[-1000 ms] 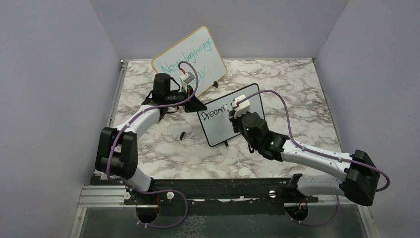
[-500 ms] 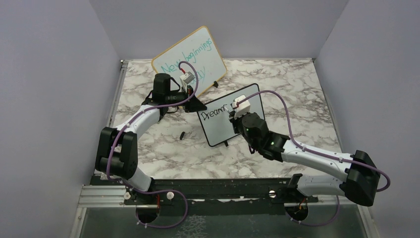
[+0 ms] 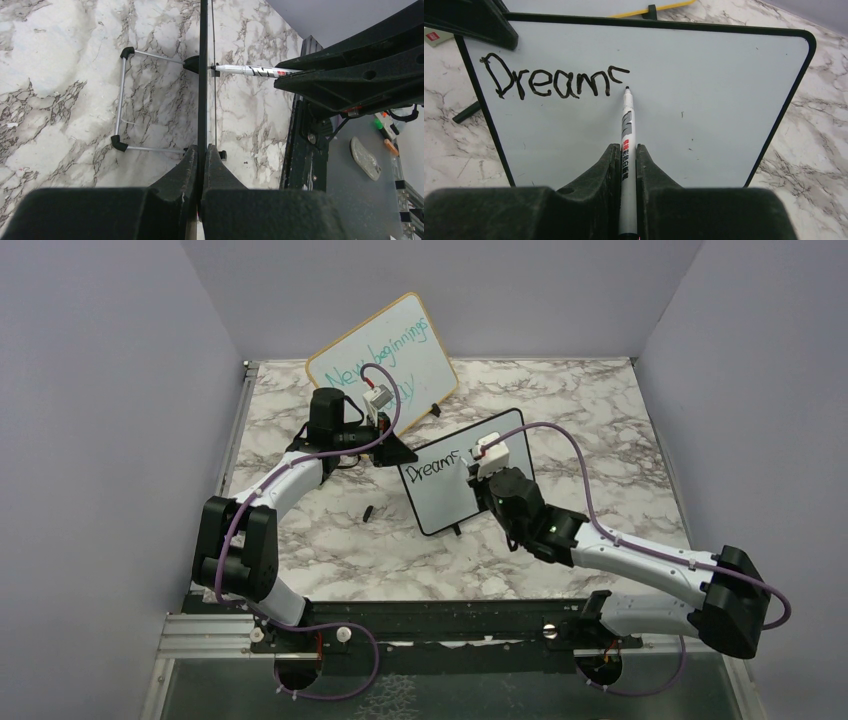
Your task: Write a sentence on the whiteboard
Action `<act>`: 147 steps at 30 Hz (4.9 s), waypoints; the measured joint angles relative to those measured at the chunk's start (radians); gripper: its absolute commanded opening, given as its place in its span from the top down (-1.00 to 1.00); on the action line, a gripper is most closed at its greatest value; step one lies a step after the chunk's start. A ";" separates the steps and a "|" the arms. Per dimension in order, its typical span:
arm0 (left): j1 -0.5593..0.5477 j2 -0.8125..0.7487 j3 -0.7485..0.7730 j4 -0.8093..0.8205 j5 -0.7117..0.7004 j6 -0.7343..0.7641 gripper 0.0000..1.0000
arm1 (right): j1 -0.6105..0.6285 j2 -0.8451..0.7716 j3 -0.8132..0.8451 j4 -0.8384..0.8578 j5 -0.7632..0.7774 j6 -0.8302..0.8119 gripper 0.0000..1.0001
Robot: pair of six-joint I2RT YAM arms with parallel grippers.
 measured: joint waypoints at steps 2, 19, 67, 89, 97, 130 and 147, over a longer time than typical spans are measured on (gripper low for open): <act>0.000 0.000 0.000 0.000 0.000 0.000 1.00 | -0.002 -0.002 -0.001 -0.012 0.000 0.004 1.00; 0.000 0.000 0.000 0.000 0.000 0.000 1.00 | -0.002 -0.012 -0.005 -0.039 -0.052 0.021 0.99; 0.000 0.000 0.000 -0.001 -0.001 0.000 1.00 | -0.002 0.013 0.002 0.024 -0.022 0.002 0.99; 0.000 0.000 0.000 -0.001 -0.003 0.000 1.00 | -0.014 -0.001 0.002 -0.029 0.002 0.033 1.00; 0.000 0.000 0.000 -0.001 -0.003 0.000 1.00 | -0.014 -0.002 0.002 -0.038 -0.007 0.040 0.99; 0.000 0.000 0.002 -0.003 -0.002 0.000 1.00 | -0.014 -0.029 0.003 -0.045 -0.060 0.039 0.99; 0.000 -0.004 0.008 -0.034 -0.003 0.027 1.00 | -0.048 -0.131 0.002 -0.058 0.021 -0.034 0.99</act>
